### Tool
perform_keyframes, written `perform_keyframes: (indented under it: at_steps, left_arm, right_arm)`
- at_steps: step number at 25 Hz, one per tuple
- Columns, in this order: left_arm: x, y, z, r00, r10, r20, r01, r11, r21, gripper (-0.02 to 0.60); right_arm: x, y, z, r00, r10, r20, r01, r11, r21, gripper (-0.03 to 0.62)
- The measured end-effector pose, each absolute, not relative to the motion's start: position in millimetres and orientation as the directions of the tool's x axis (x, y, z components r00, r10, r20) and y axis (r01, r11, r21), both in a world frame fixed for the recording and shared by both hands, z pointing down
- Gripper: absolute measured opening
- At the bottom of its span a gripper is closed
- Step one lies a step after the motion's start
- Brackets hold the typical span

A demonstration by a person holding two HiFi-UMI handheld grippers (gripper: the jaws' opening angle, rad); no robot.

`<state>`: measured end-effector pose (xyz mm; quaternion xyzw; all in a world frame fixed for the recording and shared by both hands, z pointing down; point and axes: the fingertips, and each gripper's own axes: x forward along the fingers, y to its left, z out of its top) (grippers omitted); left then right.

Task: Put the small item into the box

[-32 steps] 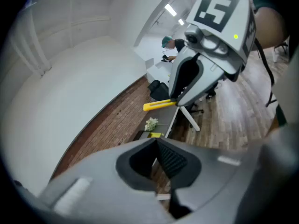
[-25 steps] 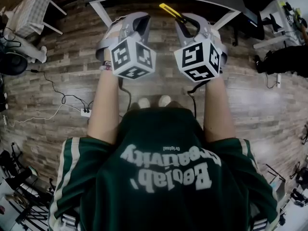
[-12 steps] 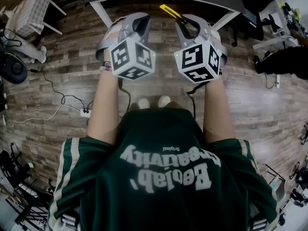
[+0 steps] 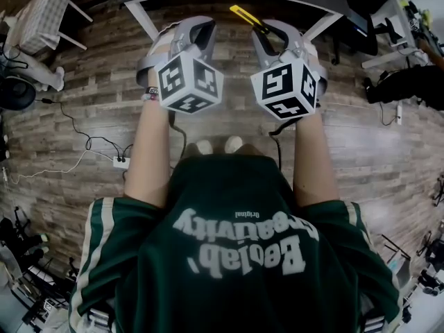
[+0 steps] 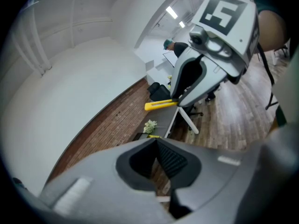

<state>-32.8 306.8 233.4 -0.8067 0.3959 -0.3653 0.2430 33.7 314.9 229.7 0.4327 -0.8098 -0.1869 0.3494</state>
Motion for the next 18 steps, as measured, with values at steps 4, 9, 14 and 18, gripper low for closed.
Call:
perform_keyframes:
  at_steps: [4, 9, 14, 18]
  left_arm:
    - [-20.7, 307.1, 234.6, 0.414, -0.82, 0.394, -0.464, -0.563, -0.684, 0.002]
    - [-1.6, 315.4, 242.3, 0.404, -0.824, 0.398, -0.463, -0.559, -0.688, 0.002]
    - [13.0, 319.2, 244.1, 0.396, -0.828, 0.398, -0.465, -0.554, -0.691, 0.002]
    - [21.1, 323.0, 243.1, 0.391, -0.831, 0.395, -0.466, -0.549, -0.694, 0.002]
  right_arm:
    - [46.2, 313.7, 232.5, -0.386, -0.831, 0.401, -0.571, 0.557, 0.603, 0.074]
    - [62.3, 320.7, 240.3, -0.403, -0.825, 0.395, -0.568, 0.565, 0.599, 0.074]
    - [75.5, 324.1, 242.0, -0.417, -0.821, 0.391, -0.563, 0.571, 0.598, 0.074]
    - [85.7, 329.1, 242.9, -0.418, -0.821, 0.388, -0.563, 0.57, 0.599, 0.074]
